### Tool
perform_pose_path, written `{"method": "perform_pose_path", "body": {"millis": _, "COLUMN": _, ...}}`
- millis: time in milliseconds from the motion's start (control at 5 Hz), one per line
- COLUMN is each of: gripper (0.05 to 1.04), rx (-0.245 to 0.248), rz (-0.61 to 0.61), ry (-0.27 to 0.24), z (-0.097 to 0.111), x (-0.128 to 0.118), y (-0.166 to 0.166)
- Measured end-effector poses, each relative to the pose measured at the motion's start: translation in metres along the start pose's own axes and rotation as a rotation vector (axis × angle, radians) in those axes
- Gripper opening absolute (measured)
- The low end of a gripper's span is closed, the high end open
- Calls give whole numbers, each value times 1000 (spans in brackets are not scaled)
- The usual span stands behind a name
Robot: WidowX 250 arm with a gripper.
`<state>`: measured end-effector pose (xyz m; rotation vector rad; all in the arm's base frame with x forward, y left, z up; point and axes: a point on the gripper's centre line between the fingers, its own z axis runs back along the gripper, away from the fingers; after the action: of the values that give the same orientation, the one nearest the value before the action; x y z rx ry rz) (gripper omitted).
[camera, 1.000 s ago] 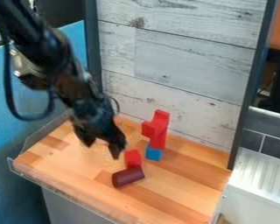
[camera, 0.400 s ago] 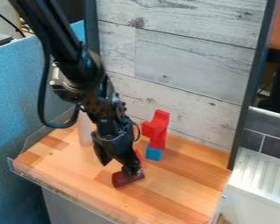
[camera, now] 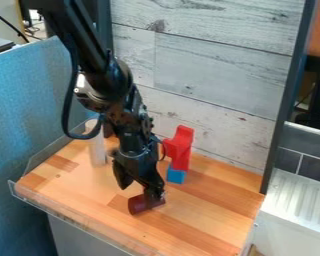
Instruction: Put the garnet cylinder in the middle of the red arc
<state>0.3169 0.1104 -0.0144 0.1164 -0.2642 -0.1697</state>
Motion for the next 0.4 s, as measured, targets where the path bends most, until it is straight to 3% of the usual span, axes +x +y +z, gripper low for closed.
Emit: {"method": "perform_pose_path", "body": {"millis": 400, "gripper": 1000, "rx": 7, "rz": -16, "ry": 26, "z": -9, "x": 1, "y": -1}}
